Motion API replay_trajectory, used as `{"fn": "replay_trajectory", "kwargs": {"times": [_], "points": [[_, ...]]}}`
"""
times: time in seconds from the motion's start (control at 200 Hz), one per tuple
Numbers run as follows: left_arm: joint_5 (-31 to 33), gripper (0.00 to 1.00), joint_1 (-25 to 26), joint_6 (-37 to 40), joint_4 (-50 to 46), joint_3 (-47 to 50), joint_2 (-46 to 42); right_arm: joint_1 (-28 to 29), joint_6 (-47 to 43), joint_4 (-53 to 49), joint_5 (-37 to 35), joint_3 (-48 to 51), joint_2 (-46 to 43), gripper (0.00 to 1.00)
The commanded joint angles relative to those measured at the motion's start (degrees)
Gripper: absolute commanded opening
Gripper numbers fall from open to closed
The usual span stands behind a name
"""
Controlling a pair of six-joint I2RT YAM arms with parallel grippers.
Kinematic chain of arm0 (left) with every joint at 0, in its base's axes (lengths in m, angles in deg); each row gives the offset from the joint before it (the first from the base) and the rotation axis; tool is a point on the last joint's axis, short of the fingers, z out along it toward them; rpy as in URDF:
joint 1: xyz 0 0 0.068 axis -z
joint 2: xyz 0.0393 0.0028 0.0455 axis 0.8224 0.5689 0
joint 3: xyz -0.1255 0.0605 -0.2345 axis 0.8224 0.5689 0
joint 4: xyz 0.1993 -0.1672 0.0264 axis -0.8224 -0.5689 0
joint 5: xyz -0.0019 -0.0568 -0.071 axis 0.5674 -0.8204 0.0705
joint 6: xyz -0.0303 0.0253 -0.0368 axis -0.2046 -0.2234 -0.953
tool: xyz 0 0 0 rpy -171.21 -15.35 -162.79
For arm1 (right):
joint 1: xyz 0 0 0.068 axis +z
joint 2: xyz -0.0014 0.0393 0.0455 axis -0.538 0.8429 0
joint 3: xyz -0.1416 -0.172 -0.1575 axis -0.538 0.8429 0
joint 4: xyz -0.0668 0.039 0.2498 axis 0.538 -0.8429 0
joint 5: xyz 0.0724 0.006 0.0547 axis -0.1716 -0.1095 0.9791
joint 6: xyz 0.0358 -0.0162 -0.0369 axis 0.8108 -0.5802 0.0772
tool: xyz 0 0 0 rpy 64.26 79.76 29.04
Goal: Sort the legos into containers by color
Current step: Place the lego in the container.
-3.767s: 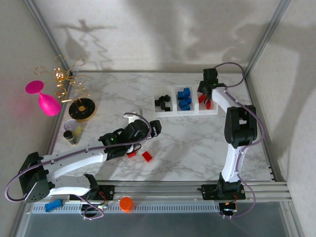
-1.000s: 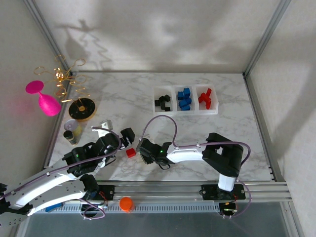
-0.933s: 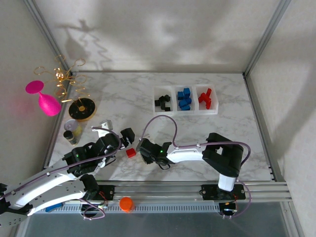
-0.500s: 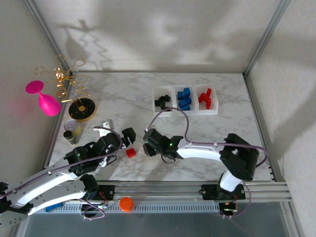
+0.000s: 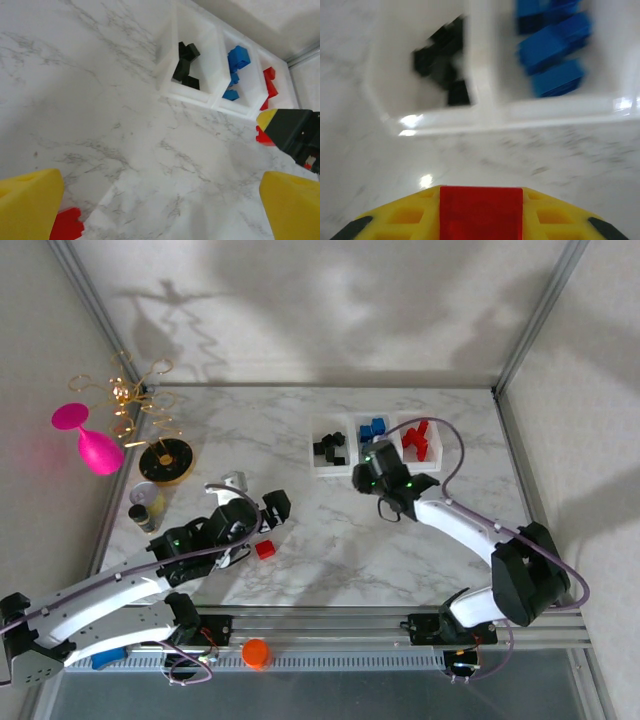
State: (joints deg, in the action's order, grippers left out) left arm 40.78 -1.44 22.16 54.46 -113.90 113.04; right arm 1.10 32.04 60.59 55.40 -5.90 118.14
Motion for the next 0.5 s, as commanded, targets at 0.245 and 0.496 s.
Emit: {"fn": "replay_trajectory", "kwargs": {"times": [0.245, 0.496], "points": [[-2.47, 1.00, -0.36, 4.29, 7.69, -3.57, 7.78, -13.34, -5.03, 0.86, -1.73, -9.46, 9.69, 0.22], [-4.07, 1.00, -0.45, 4.82, 11.19, -4.77, 12.08, -18.47, -6.99, -0.48, -2.19, -21.68, 20.20, 0.20]]}}
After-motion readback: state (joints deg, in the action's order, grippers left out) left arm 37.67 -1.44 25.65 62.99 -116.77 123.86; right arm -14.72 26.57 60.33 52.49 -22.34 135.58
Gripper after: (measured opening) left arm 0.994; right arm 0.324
